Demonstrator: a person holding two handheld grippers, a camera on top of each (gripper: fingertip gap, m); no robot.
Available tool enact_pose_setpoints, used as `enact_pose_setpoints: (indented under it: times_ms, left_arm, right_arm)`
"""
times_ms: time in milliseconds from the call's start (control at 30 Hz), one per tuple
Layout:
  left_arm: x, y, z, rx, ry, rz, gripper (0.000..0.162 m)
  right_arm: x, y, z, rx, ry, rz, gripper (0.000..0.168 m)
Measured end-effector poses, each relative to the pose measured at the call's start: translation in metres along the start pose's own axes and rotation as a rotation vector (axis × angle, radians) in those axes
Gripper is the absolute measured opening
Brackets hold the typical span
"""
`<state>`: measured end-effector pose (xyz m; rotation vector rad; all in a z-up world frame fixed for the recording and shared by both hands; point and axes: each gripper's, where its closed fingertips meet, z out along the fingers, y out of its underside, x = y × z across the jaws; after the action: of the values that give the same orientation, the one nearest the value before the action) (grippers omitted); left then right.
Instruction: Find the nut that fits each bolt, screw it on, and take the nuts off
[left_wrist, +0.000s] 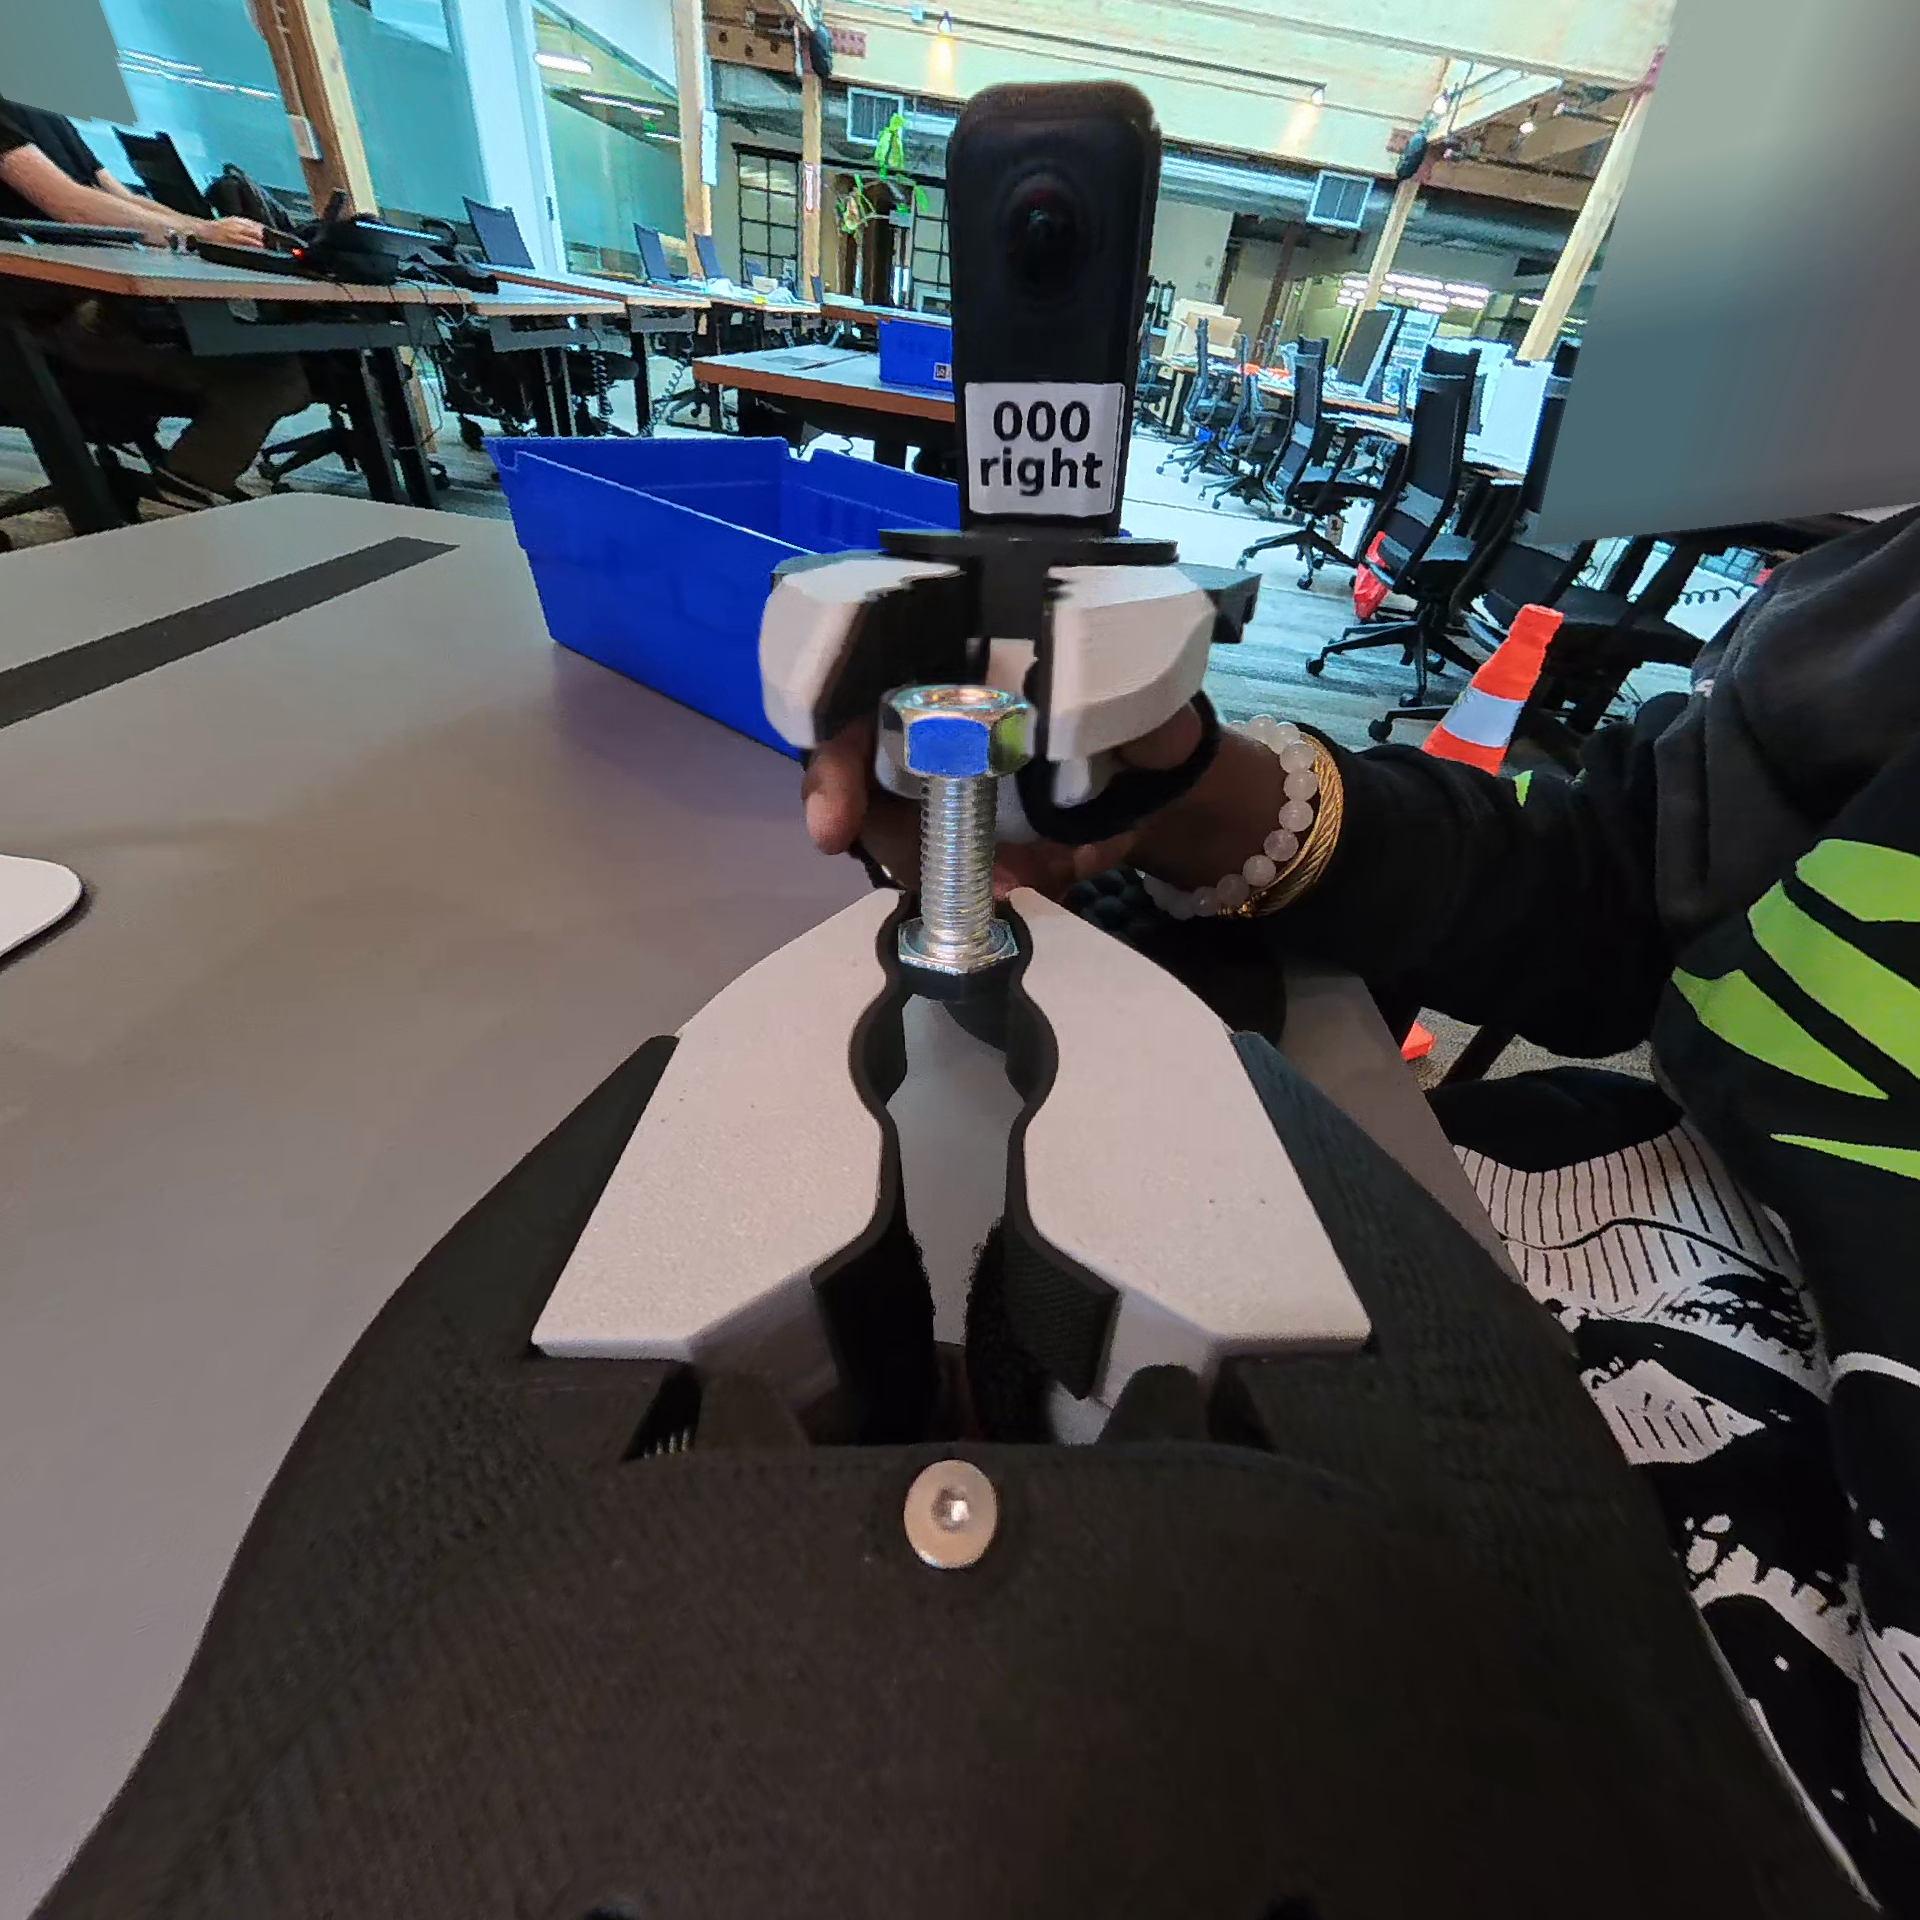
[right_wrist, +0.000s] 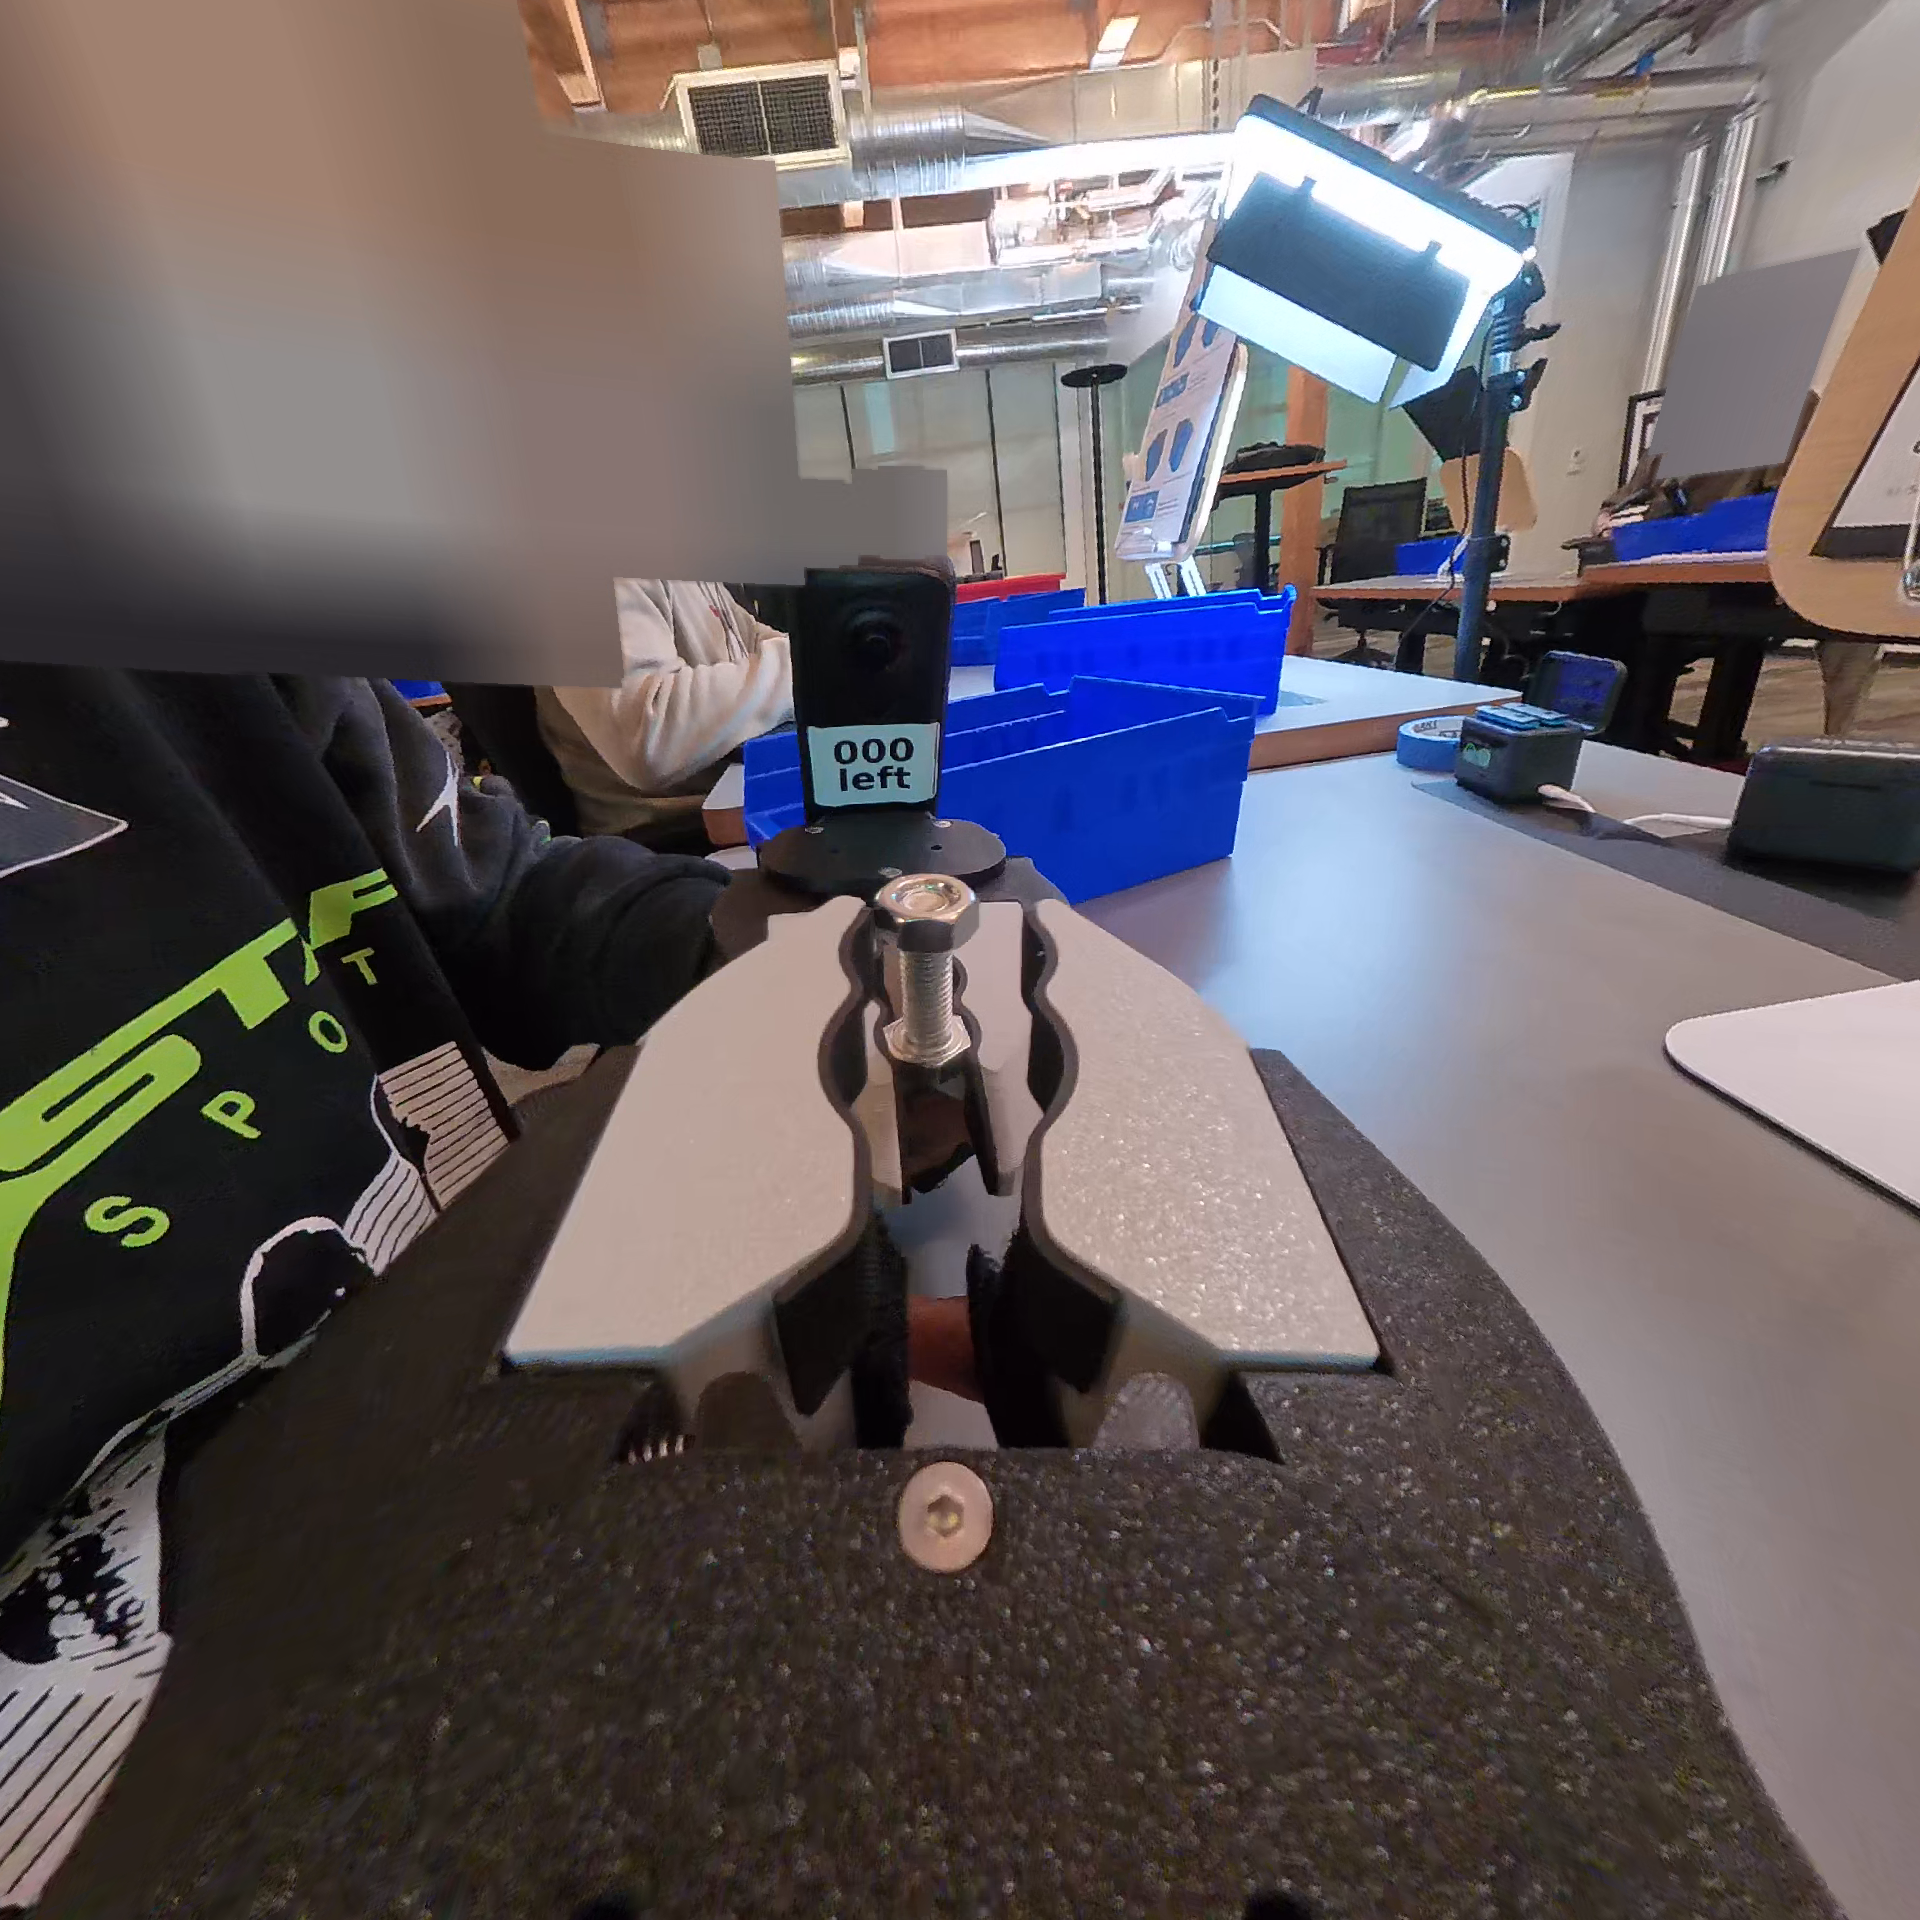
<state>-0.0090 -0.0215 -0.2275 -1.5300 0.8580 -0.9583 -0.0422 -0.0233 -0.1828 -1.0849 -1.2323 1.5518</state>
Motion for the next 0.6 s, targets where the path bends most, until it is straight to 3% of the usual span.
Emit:
enact_pose_setpoints:
  times_ms: [133,200,400,600]
  left_arm:
    - [-0.0035,-0.0051,-0.0039,0.029,-0.005,-0.016,0.015]
    - [-0.0038,-0.0069,-0.0045,0.034,-0.01,-0.011,0.015]
    - [-0.0019,-0.0015,-0.0016,0.004,-0.007,0.0,0.015]
    - [-0.0035,-0.0059,-0.0043,0.03,-0.006,-0.013,0.015]
  right_arm:
    - [0.0052,-0.0044,-0.0051,0.017,0.031,-0.012,0.006]
    - [0.0062,-0.007,-0.007,0.032,0.037,-0.015,0.006]
    - [0.0003,-0.0002,0.0,-0.001,0.006,-0.006,0.032]
    - [0.0048,-0.0027,-0.0043,0.006,0.029,-0.015,0.007]
